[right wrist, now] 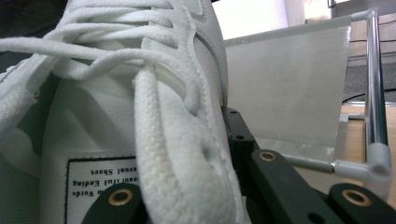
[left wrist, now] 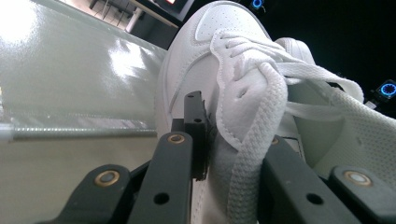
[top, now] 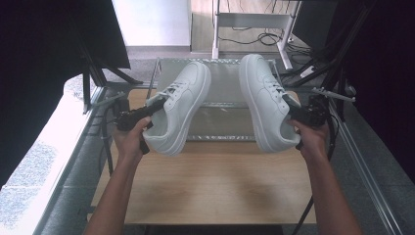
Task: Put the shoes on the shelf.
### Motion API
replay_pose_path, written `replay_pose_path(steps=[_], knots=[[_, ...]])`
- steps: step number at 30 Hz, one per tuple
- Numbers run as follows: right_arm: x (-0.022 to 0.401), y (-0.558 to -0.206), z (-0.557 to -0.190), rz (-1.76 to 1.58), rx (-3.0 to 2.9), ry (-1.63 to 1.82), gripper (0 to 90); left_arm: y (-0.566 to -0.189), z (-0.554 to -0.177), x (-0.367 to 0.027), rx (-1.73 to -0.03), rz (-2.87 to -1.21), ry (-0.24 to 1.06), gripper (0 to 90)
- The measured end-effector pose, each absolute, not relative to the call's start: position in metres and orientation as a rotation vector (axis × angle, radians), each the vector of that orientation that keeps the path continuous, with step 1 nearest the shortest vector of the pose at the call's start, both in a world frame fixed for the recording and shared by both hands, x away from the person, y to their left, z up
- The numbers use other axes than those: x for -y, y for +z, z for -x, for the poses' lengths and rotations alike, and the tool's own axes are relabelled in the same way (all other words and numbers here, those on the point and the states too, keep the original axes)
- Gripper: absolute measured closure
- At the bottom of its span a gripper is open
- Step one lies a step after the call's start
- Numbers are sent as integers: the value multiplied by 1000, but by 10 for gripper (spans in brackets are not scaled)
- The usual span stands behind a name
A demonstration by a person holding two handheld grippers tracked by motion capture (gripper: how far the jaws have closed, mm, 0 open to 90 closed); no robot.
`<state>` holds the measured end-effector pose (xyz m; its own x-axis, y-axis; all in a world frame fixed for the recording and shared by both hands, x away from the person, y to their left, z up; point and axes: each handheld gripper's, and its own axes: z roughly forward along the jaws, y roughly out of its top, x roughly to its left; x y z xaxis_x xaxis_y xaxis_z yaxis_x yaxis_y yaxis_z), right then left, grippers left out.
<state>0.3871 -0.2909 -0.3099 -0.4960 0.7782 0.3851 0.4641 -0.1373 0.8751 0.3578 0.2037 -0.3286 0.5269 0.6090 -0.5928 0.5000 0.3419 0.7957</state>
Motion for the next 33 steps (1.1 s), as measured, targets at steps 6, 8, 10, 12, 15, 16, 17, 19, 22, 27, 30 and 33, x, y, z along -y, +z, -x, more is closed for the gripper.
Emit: replay_pose_path(steps=[6, 8, 10, 12, 15, 16, 17, 19, 22, 27, 30, 33], knots=[[286, -305, -396, -1428, -1853, 1674, 867, -324, -369, -200, -1100, -1291, 77, 827], [285, -304, -400, -1434, -1849, 1670, 867, -322, -373, -198, -1105, -1296, 84, 826], [283, -303, -403, -1447, -1845, 1661, 867, -321, -376, -196, -1108, -1300, 88, 826], [283, -302, -407, -1456, -1840, 1651, 867, -319, -379, -195, -1111, -1301, 89, 826], [282, -301, -412, -1473, -1836, 1640, 867, -315, -385, -194, -1120, -1303, 88, 827], [282, -301, -413, -1477, -1833, 1638, 867, -314, -387, -194, -1124, -1301, 90, 827], [282, -301, -415, -1479, -1828, 1634, 867, -313, -389, -193, -1126, -1301, 93, 826], [281, -299, -418, -1485, -1822, 1628, 867, -311, -392, -192, -1128, -1301, 97, 827], [280, -298, -421, -1493, -1825, 1619, 867, -309, -396, -190, -1136, -1305, 100, 827], [277, -296, -426, -1503, -1826, 1603, 867, -308, -401, -189, -1148, -1297, 97, 827], [276, -294, -429, -1501, -1825, 1597, 867, -306, -404, -188, -1157, -1299, 106, 827], [274, -291, -432, -1506, -1824, 1592, 867, -304, -407, -188, -1163, -1300, 114, 826]])
